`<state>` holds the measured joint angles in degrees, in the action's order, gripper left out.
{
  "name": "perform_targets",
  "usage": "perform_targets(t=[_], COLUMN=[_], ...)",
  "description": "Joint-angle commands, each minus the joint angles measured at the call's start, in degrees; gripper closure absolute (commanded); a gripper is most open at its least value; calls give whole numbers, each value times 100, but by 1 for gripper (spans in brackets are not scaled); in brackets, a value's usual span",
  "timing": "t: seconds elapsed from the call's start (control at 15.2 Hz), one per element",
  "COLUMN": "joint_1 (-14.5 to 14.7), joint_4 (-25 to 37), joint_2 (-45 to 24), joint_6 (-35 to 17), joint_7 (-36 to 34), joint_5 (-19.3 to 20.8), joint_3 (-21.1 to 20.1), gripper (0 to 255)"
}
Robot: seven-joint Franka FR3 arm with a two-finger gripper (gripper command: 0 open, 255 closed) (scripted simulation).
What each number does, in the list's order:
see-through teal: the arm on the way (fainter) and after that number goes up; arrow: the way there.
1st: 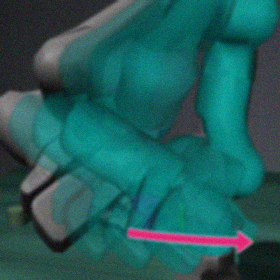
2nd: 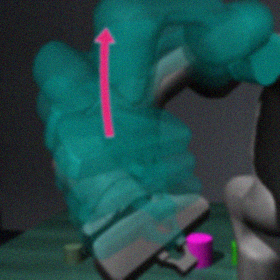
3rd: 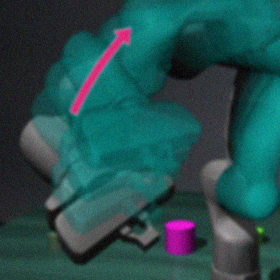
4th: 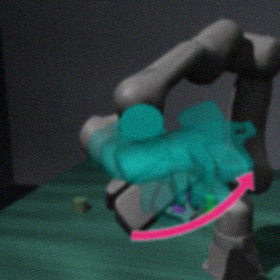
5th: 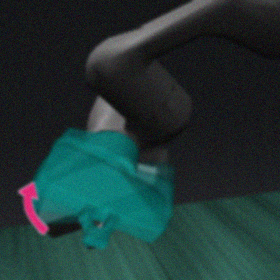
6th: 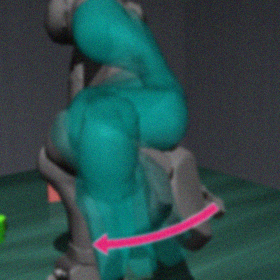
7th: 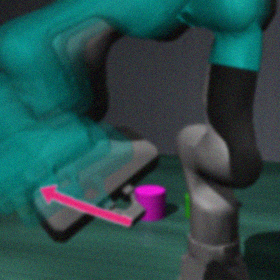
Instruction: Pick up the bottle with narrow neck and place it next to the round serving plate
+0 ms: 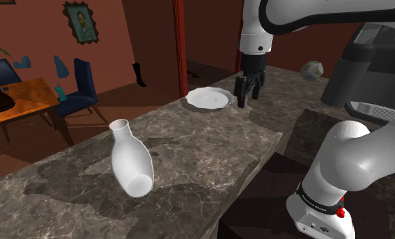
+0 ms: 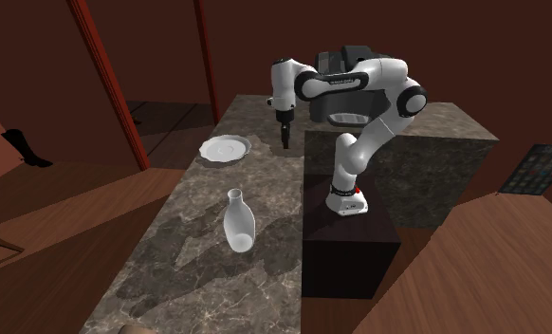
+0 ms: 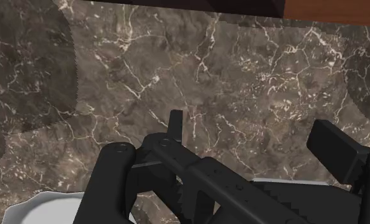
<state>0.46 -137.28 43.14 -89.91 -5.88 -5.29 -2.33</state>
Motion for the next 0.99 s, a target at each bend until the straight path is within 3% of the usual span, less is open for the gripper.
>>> perform_targets(t=[0.0,0.46,0.92], joint_1=[0,232,334], joint_4=[0,746,1807], joint_2=[0,-747,-1761], joint_6=[0,-193,-334], joint_7=[0,-1001,-2032], joint_5=[0,-422,-511], joint_3=[0,-864,-1692], gripper=[0,0,0])
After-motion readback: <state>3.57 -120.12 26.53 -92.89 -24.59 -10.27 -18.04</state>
